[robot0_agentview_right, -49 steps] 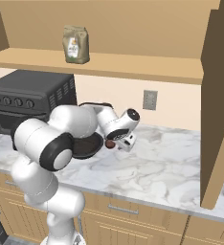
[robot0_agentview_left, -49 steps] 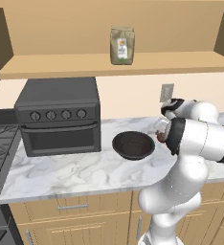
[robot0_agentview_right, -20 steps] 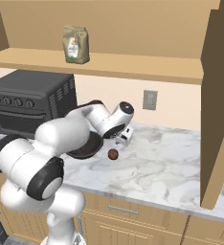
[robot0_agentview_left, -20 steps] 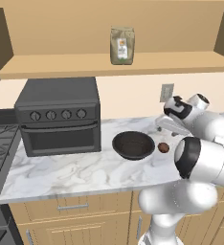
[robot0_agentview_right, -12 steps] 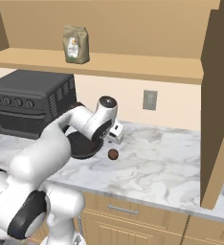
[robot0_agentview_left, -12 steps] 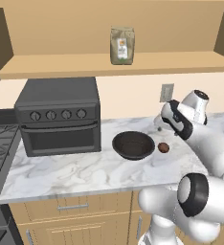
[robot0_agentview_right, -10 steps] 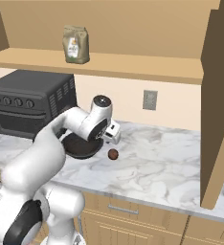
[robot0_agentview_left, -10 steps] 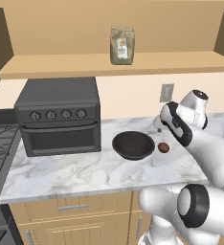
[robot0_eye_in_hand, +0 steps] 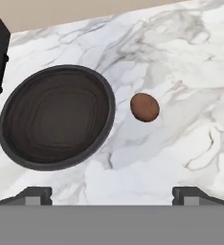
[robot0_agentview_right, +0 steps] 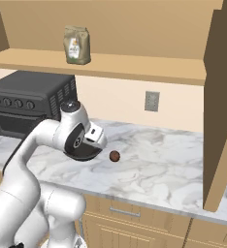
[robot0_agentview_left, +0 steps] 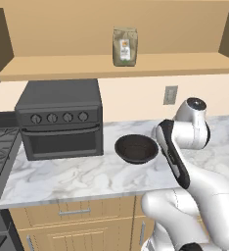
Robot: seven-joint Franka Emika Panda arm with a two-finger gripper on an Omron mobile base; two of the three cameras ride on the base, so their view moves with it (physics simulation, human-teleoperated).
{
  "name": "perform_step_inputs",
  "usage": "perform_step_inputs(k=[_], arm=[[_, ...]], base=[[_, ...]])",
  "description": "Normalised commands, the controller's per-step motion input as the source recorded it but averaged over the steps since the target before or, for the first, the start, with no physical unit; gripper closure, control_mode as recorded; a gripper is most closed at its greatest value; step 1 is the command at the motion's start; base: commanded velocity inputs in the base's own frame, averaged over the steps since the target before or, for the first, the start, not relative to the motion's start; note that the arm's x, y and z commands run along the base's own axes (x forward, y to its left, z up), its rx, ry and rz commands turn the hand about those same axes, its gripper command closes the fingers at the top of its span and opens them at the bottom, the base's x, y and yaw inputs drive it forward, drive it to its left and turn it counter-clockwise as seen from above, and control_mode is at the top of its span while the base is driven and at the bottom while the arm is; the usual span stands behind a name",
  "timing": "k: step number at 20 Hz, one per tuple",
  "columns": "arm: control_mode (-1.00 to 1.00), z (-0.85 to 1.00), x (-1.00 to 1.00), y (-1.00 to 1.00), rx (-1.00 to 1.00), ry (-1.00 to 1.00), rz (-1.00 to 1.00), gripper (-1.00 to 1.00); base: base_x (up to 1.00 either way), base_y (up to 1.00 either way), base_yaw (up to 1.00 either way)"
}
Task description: Pick the egg and butter from the fridge and place them by the bowl for mixing.
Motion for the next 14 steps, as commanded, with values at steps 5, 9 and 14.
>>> perform_step_inputs(k=[5, 9, 14], arm=[[-1.0, 0.03, -0.21, 0.07, -0.05, 0.0, -0.01, -1.0], [-1.0, 0.0, 0.0, 0.0, 0.0, 0.0, 0.0, -1.0], [1.0, 0.0, -0.03, 0.0, 0.0, 0.0, 0.0, -1.0]], base=[[0.0, 0.0, 0.0], [0.0, 0.0, 0.0], [-0.08, 0.0, 0.0]])
